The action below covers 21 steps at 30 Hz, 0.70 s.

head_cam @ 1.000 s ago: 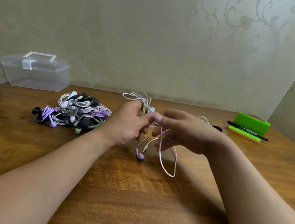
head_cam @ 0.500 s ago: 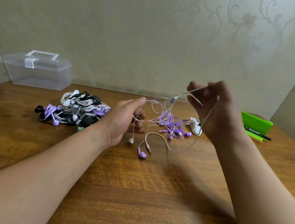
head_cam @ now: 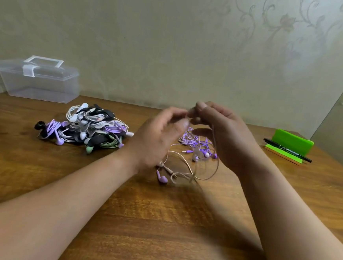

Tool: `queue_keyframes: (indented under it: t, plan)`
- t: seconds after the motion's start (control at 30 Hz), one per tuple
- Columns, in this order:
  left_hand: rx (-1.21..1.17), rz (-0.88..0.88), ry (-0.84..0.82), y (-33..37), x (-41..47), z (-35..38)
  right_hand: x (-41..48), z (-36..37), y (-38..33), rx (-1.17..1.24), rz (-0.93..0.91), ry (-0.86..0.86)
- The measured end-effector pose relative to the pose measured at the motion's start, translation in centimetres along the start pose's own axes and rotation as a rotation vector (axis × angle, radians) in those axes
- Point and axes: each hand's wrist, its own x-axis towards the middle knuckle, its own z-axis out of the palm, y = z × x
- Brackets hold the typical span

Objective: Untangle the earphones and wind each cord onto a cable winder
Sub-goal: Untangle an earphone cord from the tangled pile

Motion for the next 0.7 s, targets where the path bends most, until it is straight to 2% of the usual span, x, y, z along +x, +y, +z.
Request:
queue_keyframes:
  t: [0.07, 0.23, 0.3, 0.37, 0.43, 0.57, 0.7]
  plan:
    - [-0.099, -0.048, -0.058, 0.4, -0.2, 0.4, 0.0, -0.3, -0.2, -0.032, -0.007, -0.003]
    - [-0.162, -0.078, 0.048, 1.0, 0.5, -1.6, 0.2, -2.0, -0.6, 0.186, 0.048, 0.107]
    - [-0.237, -0.099, 0.101, 0.8, 0.7, -2.7, 0.1, -2.7, -0.7, 0.134, 0.118, 0.039]
    - [-0.272, -0.103, 0.133, 0.5, 0.8, -3.2, -0.5, -2.9, -0.8, -0.057, 0.220, -0.124]
    - [-0.191, -0.081, 0.102, 0.4, 0.7, -3.2, -1.0, -2.1, -0.9, -0.191, 0.326, -0.253]
    - [0.143, 0.019, -0.043, 0.0, 0.0, -2.0, -0.8, -0.4, -0.3, -0.090, 0.404, -0.229]
    - [0.325, 0.018, -0.112, -0.8, -0.5, -1.7, -1.3, 0.1, -0.6, -0.191, 0.433, -0.313]
